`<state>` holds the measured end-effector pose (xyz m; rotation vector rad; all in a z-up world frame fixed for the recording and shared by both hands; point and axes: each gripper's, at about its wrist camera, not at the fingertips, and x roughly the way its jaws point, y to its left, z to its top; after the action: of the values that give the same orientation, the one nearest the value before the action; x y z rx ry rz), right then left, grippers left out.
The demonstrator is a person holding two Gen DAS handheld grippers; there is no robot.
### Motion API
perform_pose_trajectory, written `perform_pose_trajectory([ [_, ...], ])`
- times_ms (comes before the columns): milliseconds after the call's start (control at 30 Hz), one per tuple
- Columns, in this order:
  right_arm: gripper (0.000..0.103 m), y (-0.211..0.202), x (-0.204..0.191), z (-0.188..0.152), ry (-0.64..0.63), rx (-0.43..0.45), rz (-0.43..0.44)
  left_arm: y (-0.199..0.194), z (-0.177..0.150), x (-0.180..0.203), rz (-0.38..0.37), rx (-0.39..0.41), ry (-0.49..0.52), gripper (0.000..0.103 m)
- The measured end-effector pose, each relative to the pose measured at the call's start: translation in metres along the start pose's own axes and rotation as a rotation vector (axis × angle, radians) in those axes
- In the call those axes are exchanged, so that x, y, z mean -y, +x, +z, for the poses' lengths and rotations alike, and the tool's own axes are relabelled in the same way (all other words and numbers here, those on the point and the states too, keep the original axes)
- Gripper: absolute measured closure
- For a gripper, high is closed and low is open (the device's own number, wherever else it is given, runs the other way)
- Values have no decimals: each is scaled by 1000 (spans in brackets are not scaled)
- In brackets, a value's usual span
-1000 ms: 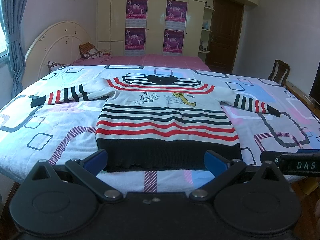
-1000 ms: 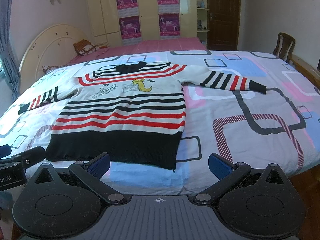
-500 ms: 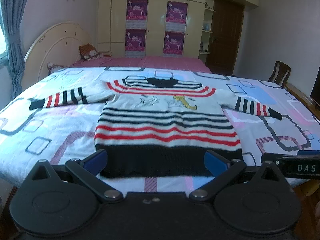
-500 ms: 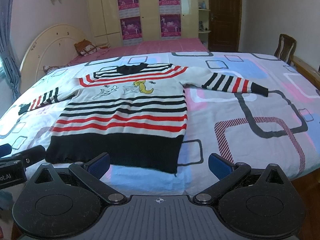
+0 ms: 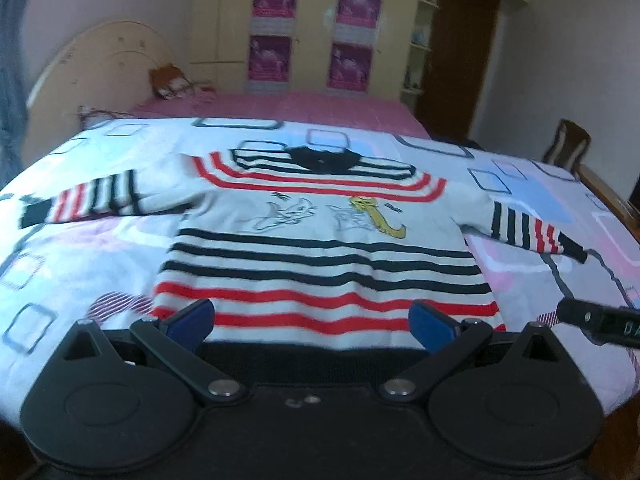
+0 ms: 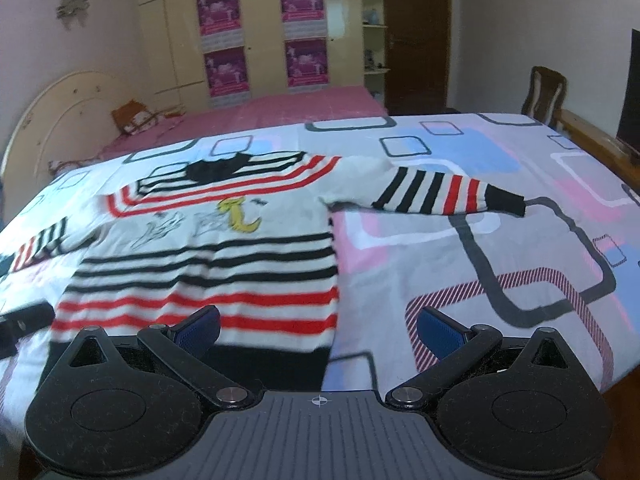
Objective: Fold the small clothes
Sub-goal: 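Move the right tool to the sweater's sleeve cuff and grasp it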
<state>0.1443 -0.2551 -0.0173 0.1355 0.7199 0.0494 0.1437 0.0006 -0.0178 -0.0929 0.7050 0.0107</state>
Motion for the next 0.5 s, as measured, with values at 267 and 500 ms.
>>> perform_pose_trajectory([
  [267, 0, 49, 21, 36, 83, 10, -78, 61, 43, 7, -68, 2, 40, 0],
  [500, 0, 74, 38, 54, 110, 20, -148, 108, 60, 18, -112, -40, 17, 0],
])
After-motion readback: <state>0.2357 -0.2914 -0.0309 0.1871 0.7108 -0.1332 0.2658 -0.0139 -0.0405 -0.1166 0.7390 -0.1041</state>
